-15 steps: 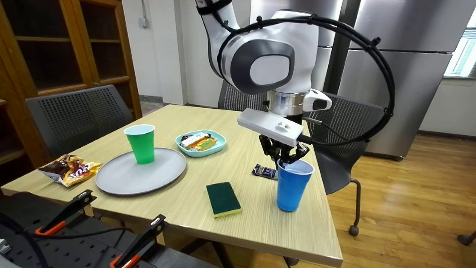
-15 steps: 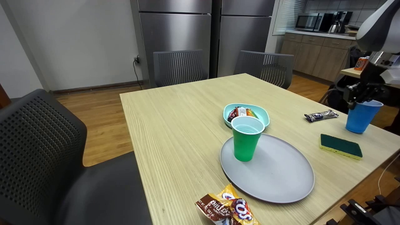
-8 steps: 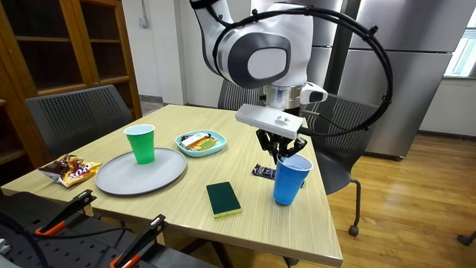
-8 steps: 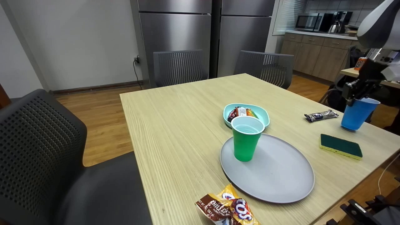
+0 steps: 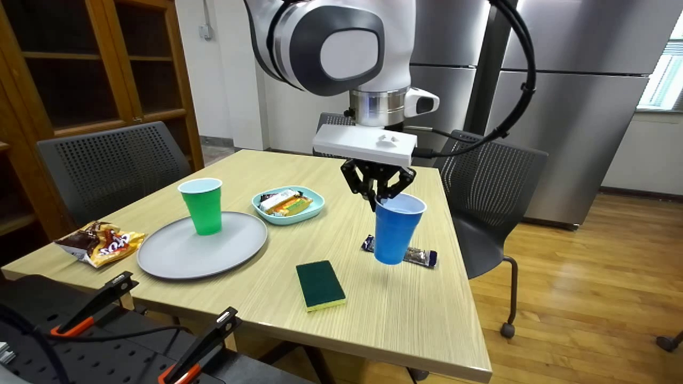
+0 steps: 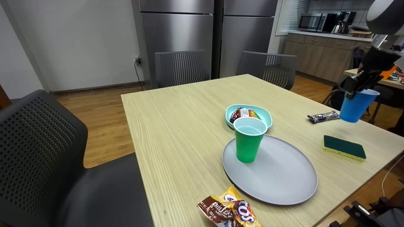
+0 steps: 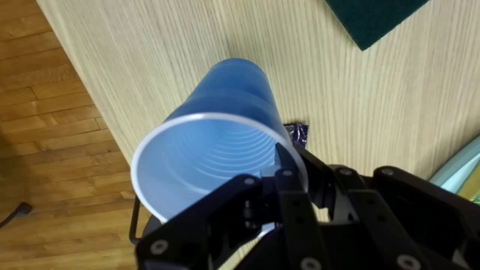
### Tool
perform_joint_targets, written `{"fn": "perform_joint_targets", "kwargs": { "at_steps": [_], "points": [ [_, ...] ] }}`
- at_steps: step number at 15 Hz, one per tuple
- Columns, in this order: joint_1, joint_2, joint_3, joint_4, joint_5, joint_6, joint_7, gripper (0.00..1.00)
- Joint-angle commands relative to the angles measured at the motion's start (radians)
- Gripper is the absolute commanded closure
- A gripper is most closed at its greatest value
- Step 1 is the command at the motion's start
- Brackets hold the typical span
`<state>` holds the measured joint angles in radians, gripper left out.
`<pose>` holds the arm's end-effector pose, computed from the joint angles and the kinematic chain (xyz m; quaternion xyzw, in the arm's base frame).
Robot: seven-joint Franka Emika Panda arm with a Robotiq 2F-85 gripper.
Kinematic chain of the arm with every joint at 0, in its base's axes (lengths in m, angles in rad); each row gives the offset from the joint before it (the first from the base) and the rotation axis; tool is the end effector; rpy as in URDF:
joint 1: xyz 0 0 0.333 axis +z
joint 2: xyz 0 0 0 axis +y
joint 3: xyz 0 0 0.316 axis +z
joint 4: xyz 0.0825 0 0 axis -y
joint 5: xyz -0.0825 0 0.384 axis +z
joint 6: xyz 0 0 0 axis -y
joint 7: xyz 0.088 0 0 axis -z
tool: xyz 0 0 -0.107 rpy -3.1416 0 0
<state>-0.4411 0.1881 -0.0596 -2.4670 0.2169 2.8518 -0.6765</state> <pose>0.4317 -0.2500 0.2391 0.9945 -0.0119 0.1015 0.0250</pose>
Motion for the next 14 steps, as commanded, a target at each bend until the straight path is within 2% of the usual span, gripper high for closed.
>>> {"fn": "perform_joint_targets", "kwargs": {
  "at_steps": [1, 7, 10, 14],
  "points": [
    [0.005, -0.108, 0.058, -0.108, 0.021, 0.027, -0.112, 0.98],
    [0.029, -0.215, 0.178, -0.218, 0.175, 0.013, -0.37, 0.98],
    [0.066, -0.262, 0.216, -0.263, 0.287, -0.002, -0.523, 0.98],
    [0.135, -0.319, 0.233, -0.319, 0.408, -0.02, -0.702, 0.98]
  ]
}}
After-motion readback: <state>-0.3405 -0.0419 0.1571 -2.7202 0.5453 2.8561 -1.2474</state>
